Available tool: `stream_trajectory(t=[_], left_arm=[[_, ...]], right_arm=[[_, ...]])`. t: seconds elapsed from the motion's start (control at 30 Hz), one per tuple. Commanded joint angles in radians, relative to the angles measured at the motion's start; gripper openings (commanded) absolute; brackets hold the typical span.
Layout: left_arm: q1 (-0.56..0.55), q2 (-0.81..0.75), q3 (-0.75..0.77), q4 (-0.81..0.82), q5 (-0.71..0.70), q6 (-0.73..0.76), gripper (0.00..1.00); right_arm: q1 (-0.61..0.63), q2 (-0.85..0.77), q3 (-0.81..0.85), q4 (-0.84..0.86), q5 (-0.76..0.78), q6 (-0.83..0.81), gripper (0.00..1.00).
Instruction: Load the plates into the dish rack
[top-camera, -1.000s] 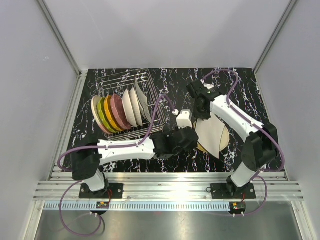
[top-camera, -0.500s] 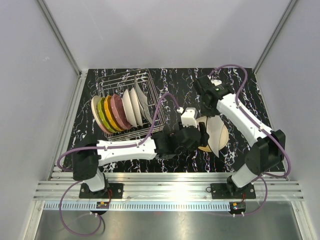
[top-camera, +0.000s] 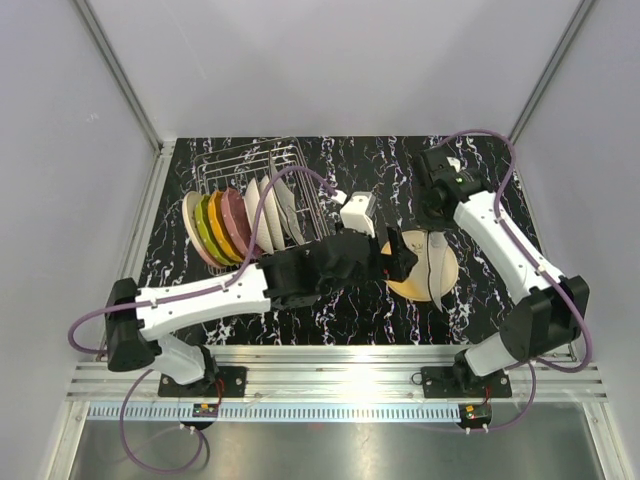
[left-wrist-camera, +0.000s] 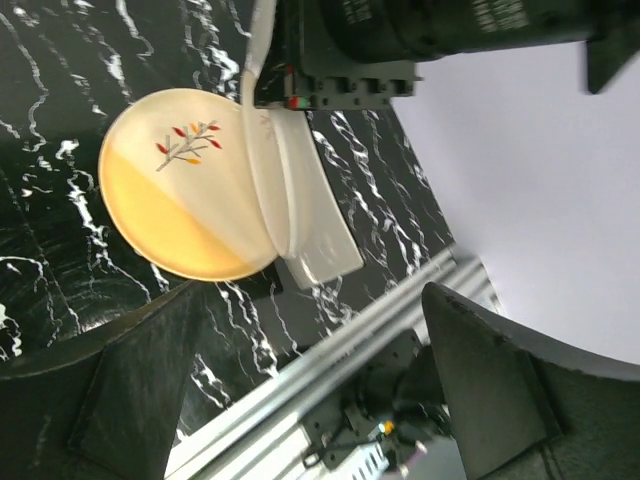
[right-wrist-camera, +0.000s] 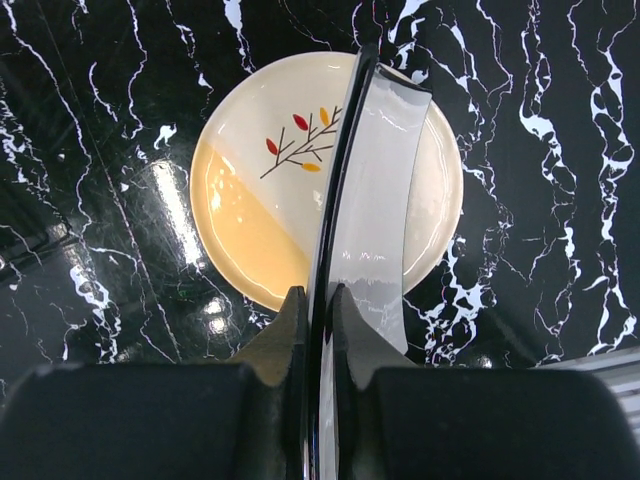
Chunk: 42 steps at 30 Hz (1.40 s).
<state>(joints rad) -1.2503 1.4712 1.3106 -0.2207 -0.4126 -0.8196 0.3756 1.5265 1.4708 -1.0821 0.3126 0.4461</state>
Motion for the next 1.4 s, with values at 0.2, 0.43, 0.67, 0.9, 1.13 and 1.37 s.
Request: stream_trajectory(t=[0.2, 0.43, 0.67, 0.9, 1.13, 1.37], left_arm=[[0.083, -0.211, 0.072, -0.198, 0.06, 0.201, 0.99], [0.262, -0.402, 0.075, -0.334, -0.057, 0.333, 0.99], [0.318, -0.546, 0.064, -0.375, -0.362, 0.557, 0.99], [0.376, -0.732, -0.273, -0.12, -0.515, 0.707, 0.99], [0.408, -0.72, -0.366, -0.104, -0.56, 0.72, 0.99], [0.419, -0.75, -0.387, -0.097, -0.621, 0.746, 0.99]], right_arm=[[-0.033, -0.141, -0.081, 0.068, -0.167, -0.032, 0.0], [-0.04, -0.235, -0.027, 0.025, -0.168, -0.032, 0.0], [-0.047, -0.278, 0.077, 0.011, -0.213, -0.018, 0.0], [-0.053, -0.267, 0.062, 0.063, -0.239, -0.012, 0.0], [-0.069, -0.258, 0.036, 0.117, -0.293, -0.012, 0.0], [-0.092, -0.23, 0.105, 0.177, -0.45, -0.006, 0.0]])
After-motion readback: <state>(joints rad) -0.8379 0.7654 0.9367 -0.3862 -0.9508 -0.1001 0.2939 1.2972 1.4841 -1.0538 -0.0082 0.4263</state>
